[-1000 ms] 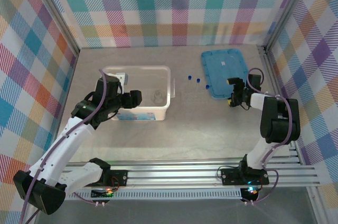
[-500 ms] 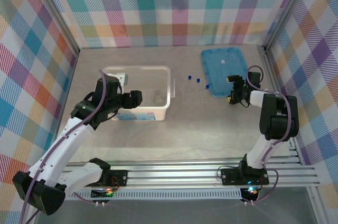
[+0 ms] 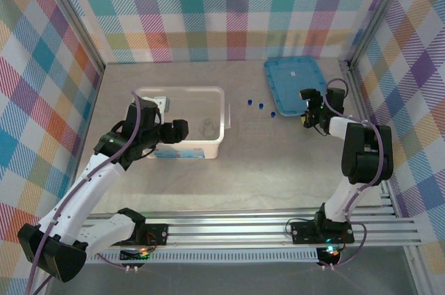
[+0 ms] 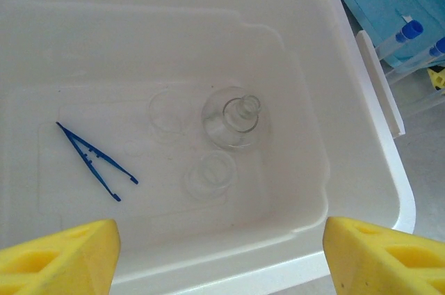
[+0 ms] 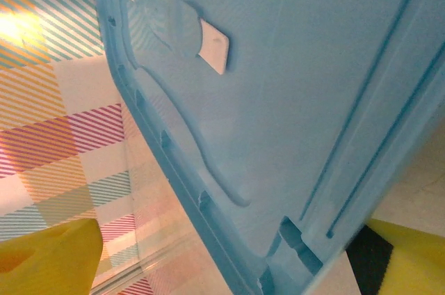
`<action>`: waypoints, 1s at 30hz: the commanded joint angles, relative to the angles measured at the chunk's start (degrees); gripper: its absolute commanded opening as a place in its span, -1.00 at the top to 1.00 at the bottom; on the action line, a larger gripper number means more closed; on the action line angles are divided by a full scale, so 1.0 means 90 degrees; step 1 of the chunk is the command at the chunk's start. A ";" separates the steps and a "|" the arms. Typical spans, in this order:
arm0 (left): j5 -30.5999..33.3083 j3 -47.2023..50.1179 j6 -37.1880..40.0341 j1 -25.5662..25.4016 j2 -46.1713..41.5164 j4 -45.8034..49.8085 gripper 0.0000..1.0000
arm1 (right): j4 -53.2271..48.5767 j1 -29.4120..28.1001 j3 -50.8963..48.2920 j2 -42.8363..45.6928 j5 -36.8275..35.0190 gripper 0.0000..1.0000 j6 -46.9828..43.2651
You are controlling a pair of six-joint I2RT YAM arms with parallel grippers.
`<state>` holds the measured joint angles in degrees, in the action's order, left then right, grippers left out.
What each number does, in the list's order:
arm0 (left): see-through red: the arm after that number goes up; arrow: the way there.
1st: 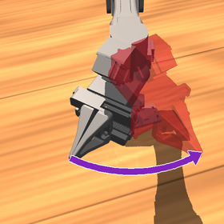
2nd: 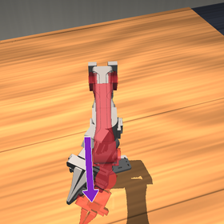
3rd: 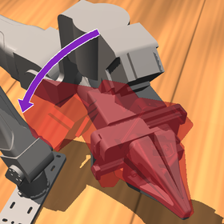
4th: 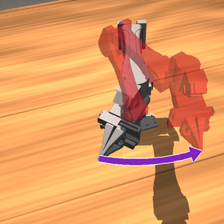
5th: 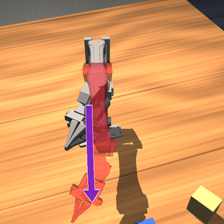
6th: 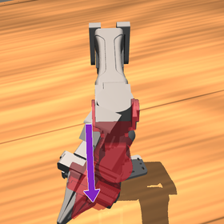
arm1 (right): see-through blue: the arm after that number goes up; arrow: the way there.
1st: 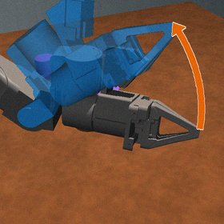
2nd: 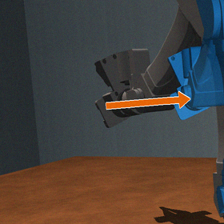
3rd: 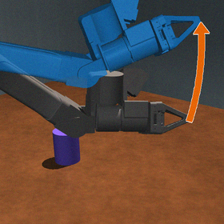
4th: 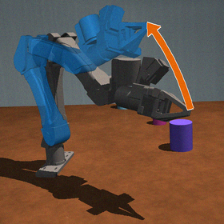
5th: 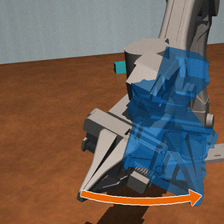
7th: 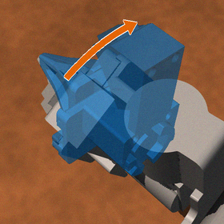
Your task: Organize the chemistry lab equipment
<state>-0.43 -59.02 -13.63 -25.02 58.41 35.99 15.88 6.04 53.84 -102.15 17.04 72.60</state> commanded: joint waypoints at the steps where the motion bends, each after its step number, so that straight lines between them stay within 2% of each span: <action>1: -0.0080 -0.0034 0.0079 -0.0013 -0.0027 0.0083 -0.54 | 0.0419 -0.0042 0.0209 0.0331 0.0034 -0.81 -0.0062; 10: -0.0030 0.0066 0.0074 -0.0003 -0.0172 0.0061 -0.54 | 0.0702 -0.0093 -0.0103 0.0851 -0.0380 -0.76 0.0027; 14: -0.0128 0.0122 0.0038 -0.0004 -0.0109 -0.0009 -0.54 | 0.1035 -0.0093 -0.0043 0.0674 -0.0356 -0.72 0.0182; 19: -0.0119 0.0120 0.0026 -0.0004 -0.0117 -0.0024 -0.54 | 0.0907 -0.0096 0.0066 0.0534 -0.0340 -0.64 0.0361; 23: -0.0055 0.0132 0.0049 -0.0002 -0.0146 -0.0013 -0.54 | 0.0720 -0.0095 0.0239 0.0415 -0.0355 -0.39 0.0386; 30: -0.0002 0.0171 0.0057 -0.0004 -0.0133 -0.0023 -0.54 | 0.1151 -0.0095 0.0181 0.0052 -0.0326 -0.35 0.1108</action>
<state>-0.54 -58.30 -13.65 -25.02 58.00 35.97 21.45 5.45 54.13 -100.49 14.17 79.00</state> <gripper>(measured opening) 0.770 0.677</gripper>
